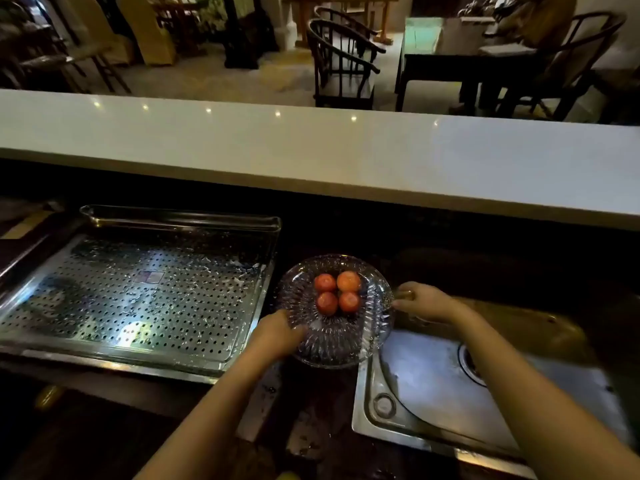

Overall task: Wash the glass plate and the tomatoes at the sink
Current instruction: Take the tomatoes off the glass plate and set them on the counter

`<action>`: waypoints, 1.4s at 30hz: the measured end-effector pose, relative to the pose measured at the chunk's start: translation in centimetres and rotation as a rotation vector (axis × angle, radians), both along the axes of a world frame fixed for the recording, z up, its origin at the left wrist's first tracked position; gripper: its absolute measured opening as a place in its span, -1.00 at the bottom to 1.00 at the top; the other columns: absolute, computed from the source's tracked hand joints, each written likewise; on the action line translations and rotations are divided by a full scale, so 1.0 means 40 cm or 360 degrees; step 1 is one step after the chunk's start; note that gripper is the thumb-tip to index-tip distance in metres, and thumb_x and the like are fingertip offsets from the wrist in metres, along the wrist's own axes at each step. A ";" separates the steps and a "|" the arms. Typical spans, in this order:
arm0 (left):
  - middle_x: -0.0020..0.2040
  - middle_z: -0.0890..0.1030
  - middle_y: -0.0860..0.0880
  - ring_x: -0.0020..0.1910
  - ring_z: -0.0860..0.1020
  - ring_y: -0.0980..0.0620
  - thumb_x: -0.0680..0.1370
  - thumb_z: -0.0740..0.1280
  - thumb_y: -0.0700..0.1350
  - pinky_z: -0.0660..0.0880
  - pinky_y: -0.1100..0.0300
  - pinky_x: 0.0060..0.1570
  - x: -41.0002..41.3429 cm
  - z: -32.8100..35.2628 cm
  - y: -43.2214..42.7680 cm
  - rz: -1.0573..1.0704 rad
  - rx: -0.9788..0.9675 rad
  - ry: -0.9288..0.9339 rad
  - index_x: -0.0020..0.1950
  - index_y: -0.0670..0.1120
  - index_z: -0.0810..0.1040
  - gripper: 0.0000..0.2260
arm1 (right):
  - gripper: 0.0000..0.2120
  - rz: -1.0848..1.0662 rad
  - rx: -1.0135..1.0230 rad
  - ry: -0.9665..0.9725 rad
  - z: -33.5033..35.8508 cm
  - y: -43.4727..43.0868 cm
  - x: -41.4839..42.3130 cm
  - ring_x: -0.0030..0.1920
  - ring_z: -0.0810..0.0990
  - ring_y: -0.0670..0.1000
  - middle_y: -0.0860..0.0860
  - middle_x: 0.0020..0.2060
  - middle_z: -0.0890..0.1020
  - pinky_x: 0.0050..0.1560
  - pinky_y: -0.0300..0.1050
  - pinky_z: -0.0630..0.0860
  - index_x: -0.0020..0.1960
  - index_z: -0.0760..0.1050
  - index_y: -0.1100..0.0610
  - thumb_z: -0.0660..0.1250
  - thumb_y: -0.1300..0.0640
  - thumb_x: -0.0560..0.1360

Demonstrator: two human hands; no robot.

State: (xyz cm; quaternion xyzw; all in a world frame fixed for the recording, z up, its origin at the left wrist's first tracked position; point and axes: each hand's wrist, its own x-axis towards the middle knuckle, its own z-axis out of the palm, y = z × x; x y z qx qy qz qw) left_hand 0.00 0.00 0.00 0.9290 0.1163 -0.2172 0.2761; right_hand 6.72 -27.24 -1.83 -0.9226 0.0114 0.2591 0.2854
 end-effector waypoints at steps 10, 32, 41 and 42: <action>0.29 0.31 -0.32 0.24 0.37 -0.29 0.54 0.25 -0.10 0.33 -0.01 0.21 -0.029 -0.090 -0.051 0.0284 0.0171 -0.0147 0.42 -0.32 0.11 -0.44 | -0.68 -0.0296 0.0272 -0.0209 -0.121 0.043 0.016 -0.15 0.60 0.19 0.29 -0.04 0.61 -0.17 -0.04 0.51 0.27 0.41 0.26 0.14 0.12 0.59; 0.18 0.34 -0.21 -0.15 0.43 -0.06 0.41 0.42 -0.22 0.36 0.19 -0.02 -0.022 -0.091 -0.064 0.0581 -0.0316 -0.0260 0.33 -0.15 0.33 -0.48 | -0.72 -0.0764 0.0615 -0.0810 -0.146 0.028 -0.055 -0.10 0.55 0.05 0.15 -0.03 0.63 -0.08 -0.04 0.46 0.26 0.47 0.23 0.15 0.18 0.60; -0.26 0.60 -0.13 -0.25 0.64 -0.18 0.47 0.35 -0.22 0.58 -0.09 -0.07 0.060 -0.008 -0.114 0.0305 -0.0676 -0.0262 0.35 -0.02 0.33 -0.53 | -0.75 -0.1017 0.0579 -0.0964 -0.040 -0.098 -0.118 -0.15 0.51 0.04 0.11 -0.10 0.59 -0.12 -0.12 0.42 0.22 0.49 0.22 0.17 0.22 0.59; -0.27 0.59 -0.13 -0.27 0.64 -0.18 0.48 0.33 -0.22 0.59 -0.11 -0.08 0.067 -0.004 -0.126 0.0267 -0.0689 -0.0262 0.36 -0.01 0.31 -0.53 | -0.75 -0.1045 0.0564 -0.0996 -0.030 -0.113 -0.129 -0.18 0.50 0.03 0.04 -0.16 0.56 -0.14 -0.11 0.42 0.21 0.50 0.21 0.17 0.22 0.58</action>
